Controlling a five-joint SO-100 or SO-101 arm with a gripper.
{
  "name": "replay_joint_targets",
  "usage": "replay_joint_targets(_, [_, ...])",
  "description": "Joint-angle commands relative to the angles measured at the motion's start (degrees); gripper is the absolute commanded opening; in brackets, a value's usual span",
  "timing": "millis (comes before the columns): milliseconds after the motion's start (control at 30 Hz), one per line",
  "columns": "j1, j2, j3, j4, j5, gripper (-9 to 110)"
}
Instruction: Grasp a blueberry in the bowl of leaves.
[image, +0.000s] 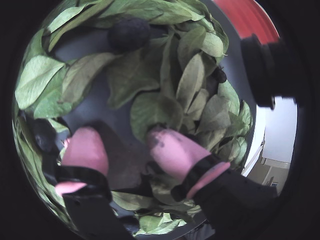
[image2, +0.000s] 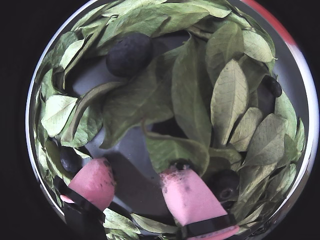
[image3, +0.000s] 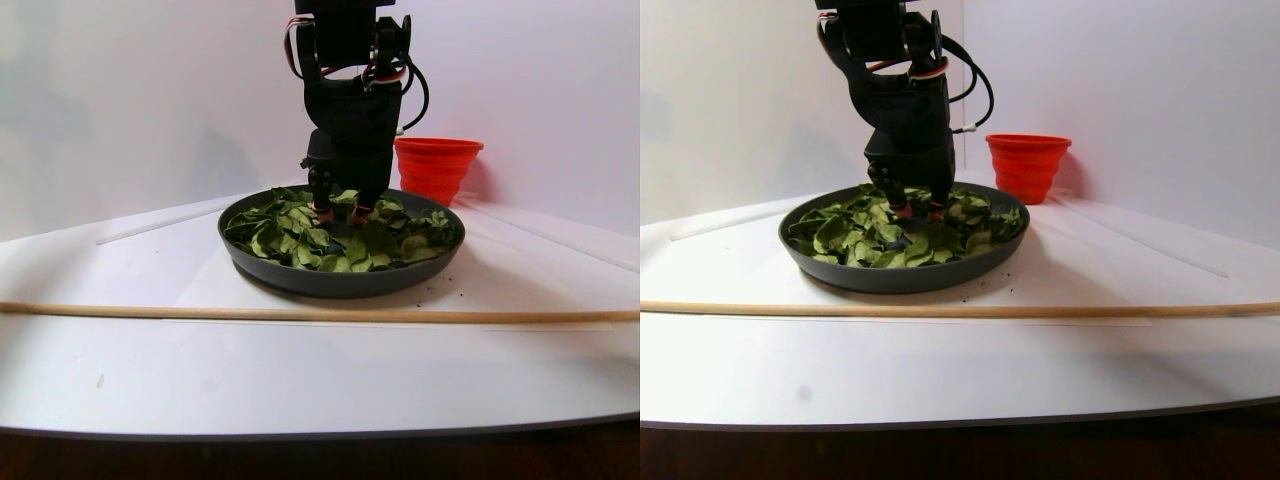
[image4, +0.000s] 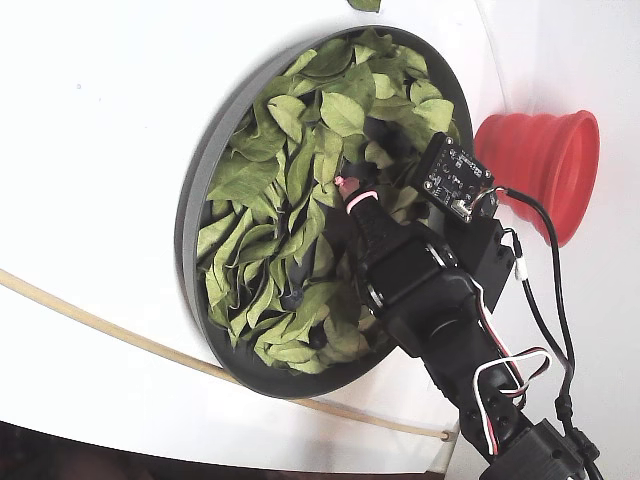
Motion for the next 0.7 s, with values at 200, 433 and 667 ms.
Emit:
replay_joint_targets(200, [0.18, 2.99, 1.32, -0.53, -3.34, 17])
replay_joint_targets(433, [0.09, 3.08, 1.41, -0.53, -3.43, 17])
replay_joint_targets(667, [-0.09, 4.22, 1.76, -0.53, -3.16, 17])
